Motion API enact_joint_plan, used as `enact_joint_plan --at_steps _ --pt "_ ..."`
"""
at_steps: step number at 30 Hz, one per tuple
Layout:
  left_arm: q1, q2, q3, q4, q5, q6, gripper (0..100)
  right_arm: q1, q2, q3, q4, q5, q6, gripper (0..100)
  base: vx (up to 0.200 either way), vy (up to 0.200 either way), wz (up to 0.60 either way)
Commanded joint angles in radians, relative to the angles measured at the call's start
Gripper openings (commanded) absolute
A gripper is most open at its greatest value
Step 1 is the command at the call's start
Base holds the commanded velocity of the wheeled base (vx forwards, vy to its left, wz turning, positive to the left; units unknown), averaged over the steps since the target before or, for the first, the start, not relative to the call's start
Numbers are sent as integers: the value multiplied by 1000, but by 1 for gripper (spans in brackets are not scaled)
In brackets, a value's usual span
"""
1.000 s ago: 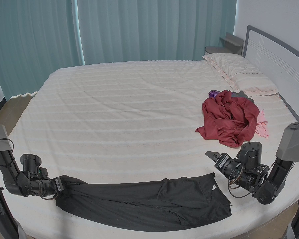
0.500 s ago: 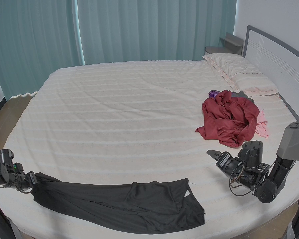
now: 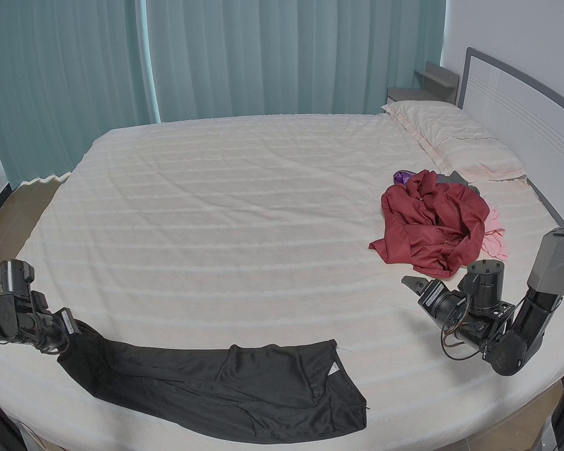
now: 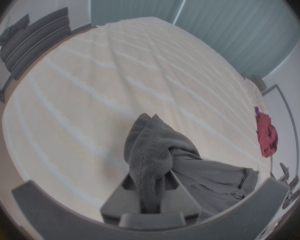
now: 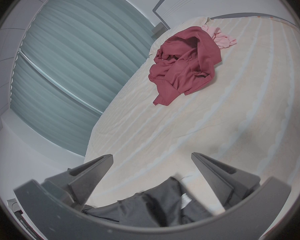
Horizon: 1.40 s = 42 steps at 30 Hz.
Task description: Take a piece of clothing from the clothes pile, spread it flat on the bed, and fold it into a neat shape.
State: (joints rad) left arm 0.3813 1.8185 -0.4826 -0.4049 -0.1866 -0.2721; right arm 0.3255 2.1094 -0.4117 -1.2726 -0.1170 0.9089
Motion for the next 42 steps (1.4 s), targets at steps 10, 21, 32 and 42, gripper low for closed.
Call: enact_joint_plan --at_steps 10,21,32,42 --pt "-878 -100 -71 147 397 -501 0 4 -12 7 -4 4 -5 100 0 0 0" --pt "-1194 71 -324 278 429 -702 0 17 -9 5 -4 2 -10 100 0 0 0" --pt "-1302 205 -465 270 475 -762 0 20 -3 5 -4 2 -10 100 0 0 0" --pt "-1343 245 -508 265 478 -768 0 35 4 5 -4 4 -10 100 0 0 0"
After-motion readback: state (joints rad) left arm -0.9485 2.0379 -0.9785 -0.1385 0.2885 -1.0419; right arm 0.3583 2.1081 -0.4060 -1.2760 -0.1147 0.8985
